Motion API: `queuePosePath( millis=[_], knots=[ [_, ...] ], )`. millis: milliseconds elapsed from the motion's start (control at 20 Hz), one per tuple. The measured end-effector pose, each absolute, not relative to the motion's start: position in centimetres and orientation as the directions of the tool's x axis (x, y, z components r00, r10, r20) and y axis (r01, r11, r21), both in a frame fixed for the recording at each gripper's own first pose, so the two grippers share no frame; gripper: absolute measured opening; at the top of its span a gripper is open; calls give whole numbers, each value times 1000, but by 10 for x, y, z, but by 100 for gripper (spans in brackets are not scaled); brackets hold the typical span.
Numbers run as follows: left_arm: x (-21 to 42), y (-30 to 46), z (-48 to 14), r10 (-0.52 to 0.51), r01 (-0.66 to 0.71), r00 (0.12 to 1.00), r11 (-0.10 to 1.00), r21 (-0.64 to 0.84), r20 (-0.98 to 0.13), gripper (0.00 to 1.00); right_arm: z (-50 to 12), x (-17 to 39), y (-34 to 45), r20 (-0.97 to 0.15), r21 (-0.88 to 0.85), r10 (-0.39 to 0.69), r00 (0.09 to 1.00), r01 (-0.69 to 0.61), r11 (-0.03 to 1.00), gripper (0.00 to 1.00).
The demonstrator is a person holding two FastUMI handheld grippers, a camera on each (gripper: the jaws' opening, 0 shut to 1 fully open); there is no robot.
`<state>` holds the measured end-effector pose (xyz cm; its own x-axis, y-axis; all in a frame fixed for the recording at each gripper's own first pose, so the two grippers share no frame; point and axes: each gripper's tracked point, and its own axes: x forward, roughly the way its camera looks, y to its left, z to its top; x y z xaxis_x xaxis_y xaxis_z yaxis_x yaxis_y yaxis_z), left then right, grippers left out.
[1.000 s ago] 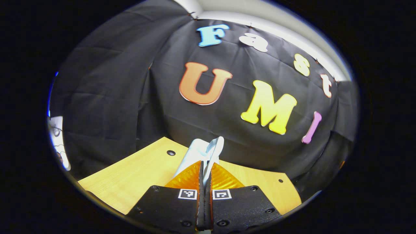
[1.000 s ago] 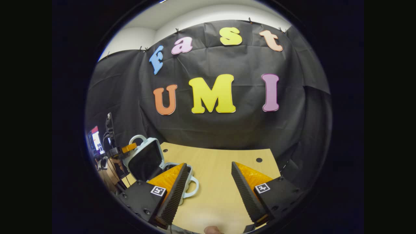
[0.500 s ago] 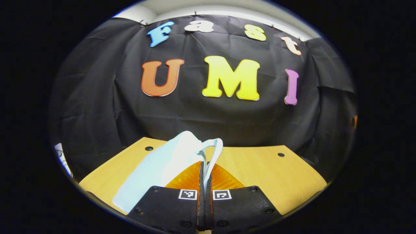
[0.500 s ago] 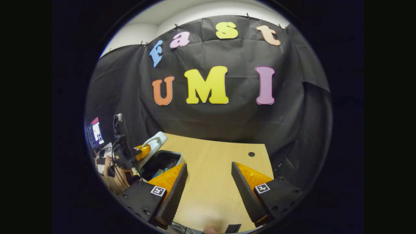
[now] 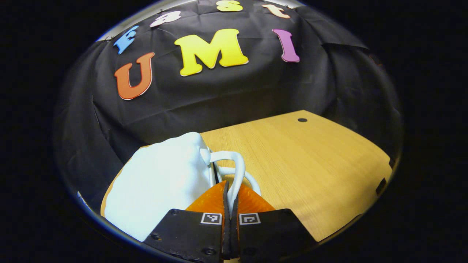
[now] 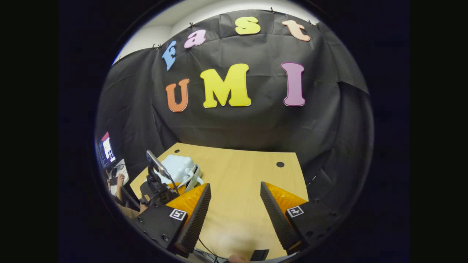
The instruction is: First open the suitcase, pack the skin care products into it, and then close the suitcase.
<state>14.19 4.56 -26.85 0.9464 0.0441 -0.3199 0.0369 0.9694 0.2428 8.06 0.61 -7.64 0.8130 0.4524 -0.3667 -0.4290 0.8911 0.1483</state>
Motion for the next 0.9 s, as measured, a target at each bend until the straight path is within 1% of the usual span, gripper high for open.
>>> queuePosePath(
  millis=[100, 150, 200, 250, 300, 350, 400, 450, 500, 550, 600, 700, 800, 900],
  knots=[
    [143, 49, -270, 63, 43, 945, 949, 313, -320, 4, -76, 85, 9, -366, 159, 446, 817, -418, 895, 81],
    [142, 50, -271, 69, 36, 946, 948, 315, -317, 4, -75, 88, 12, -367, 166, 447, 816, -415, 894, 76],
    [143, 48, -272, 72, 29, 945, 954, 299, -320, 4, -75, 89, 14, -372, 167, 444, 815, -412, 896, 81],
    [144, 45, -273, 68, 27, 944, 959, 281, -324, 5, -73, 91, 15, -374, 168, 441, 816, -408, 897, 81],
    [145, 43, -275, 63, 30, 941, 963, 266, -334, 11, -70, 94, 17, -369, 173, 438, 820, -402, 899, 81],
    [144, 34, -274, 33, 55, 936, 969, 239, -350, 18, -65, 96, 18, -363, 178, 434, 825, -396, 901, 81],
    [144, 28, -273, 6, 76, 935, 973, 218, -354, 34, -61, 98, 19, -354, 180, 427, 832, -387, 904, 80],
    [146, 19, -272, -28, 100, 934, 978, 185, -356, 39, -55, 99, 20, -345, 179, 419, 840, -380, 908, 80],
    [146, 13, -269, -47, 111, 935, 980, 166, -351, 63, -50, 101, 21, -336, 173, 409, 848, -371, 912, 80],
    [145, 6, -268, -67, 127, 935, 980, 153, -349, 69, -45, 102, 22, -329, 168, 402, 854, -367, 915, 80],
    [146, 6, -264, -61, 121, 937, 980, 157, -343, 87, -42, 102, 23, -323, 159, 393, 861, -360, 919, 80],
    [146, 7, -252, -63, 111, 941, 985, 129, -333, 100, -33, 103, 24, -306, 139, 369, 878, -342, 929, 81],
    [141, 10, -225, -71, 95, 955, 993, 72, -288, 99, -24, 102, 24, -279, 112, 337, 899, -318, 941, 81],
    [127, 29, -192, -29, 40, 968, 998, 40, -249, 99, -15, 100, 26, -239, 73, 296, 925, -287, 955, 81]
  ],
)
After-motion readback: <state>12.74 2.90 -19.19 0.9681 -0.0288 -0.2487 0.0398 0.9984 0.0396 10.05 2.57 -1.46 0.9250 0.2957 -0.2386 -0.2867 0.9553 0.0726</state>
